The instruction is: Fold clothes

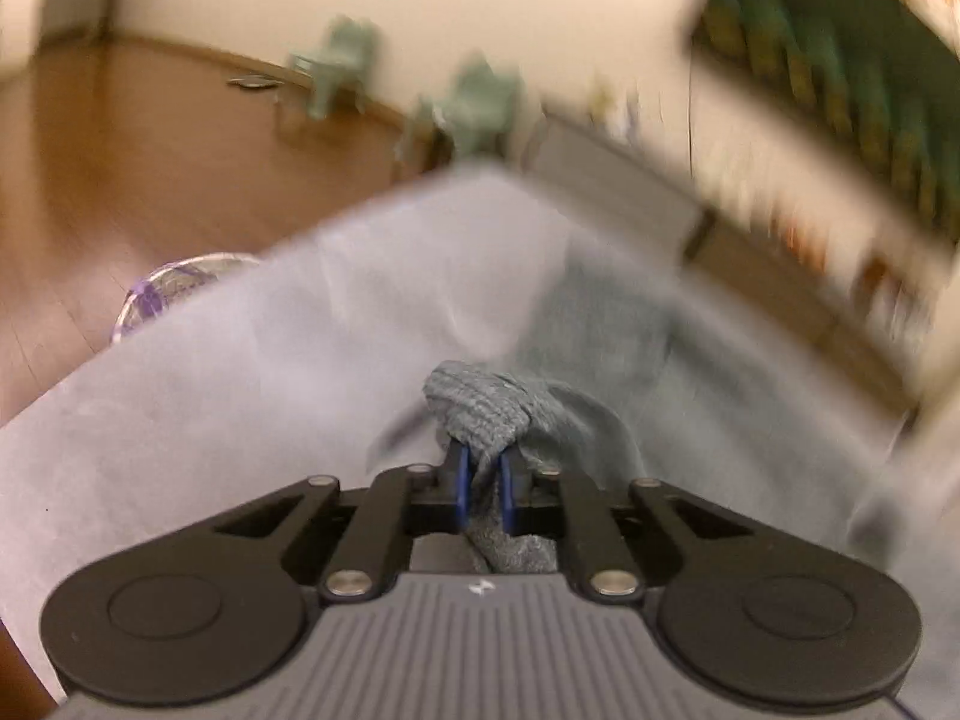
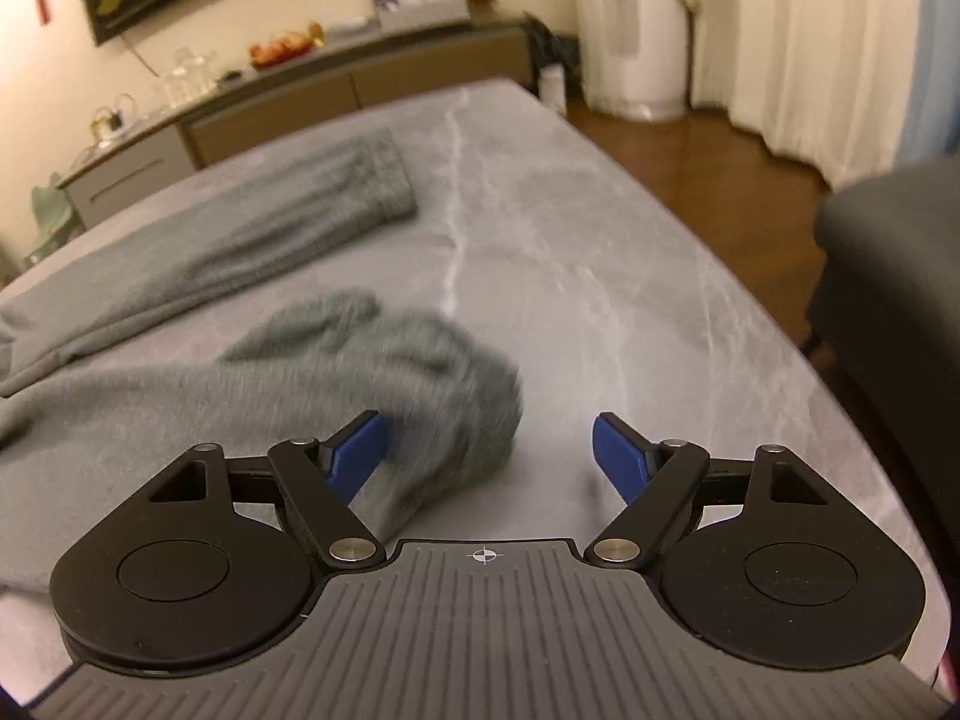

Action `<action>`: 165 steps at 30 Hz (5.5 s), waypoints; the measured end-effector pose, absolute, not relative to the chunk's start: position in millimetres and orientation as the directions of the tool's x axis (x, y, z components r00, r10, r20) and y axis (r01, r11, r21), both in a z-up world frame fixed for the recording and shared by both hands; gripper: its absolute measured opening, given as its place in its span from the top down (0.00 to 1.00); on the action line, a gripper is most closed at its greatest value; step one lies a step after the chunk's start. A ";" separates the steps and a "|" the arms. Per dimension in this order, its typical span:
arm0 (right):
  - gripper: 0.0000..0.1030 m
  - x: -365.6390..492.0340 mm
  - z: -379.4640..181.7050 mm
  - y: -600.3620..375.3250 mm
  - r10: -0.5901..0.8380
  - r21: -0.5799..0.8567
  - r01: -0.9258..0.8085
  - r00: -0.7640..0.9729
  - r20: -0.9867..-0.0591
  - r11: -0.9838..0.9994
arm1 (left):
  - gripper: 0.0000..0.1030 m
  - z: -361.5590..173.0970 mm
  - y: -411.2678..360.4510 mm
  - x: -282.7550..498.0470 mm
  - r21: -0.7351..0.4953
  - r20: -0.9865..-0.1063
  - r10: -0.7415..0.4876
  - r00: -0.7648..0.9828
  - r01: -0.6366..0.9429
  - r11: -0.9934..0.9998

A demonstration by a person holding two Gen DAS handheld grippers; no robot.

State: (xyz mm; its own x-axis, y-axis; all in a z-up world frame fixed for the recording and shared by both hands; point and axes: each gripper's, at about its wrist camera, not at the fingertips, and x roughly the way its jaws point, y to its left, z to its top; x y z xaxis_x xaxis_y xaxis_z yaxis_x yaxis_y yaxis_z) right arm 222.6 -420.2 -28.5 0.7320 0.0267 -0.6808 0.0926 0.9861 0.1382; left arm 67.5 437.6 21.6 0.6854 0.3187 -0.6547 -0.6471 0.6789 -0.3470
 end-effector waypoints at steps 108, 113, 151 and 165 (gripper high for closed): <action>0.61 149.1 -8.3 -460.8 0.098 0.299 0.086 0.830 -0.550 0.950 | 0.70 12.9 298.3 124.9 0.102 -0.721 0.268 0.640 -0.284 0.953; 0.59 207.8 -19.3 -379.3 0.157 0.145 -0.082 0.739 -0.655 0.986 | 0.70 -17.2 269.7 155.3 0.221 -0.775 0.287 0.563 -0.184 0.958; 0.42 91.4 0.8 -318.7 0.265 -0.133 -0.439 0.728 -0.633 0.889 | 0.62 -22.4 274.7 155.2 0.304 -0.765 0.350 0.540 -0.177 0.936; 0.99 198.4 -0.5 -400.5 0.290 0.331 -0.109 0.772 -0.566 0.937 | 0.62 -29.8 273.4 151.2 0.329 -0.766 0.360 0.532 -0.156 0.931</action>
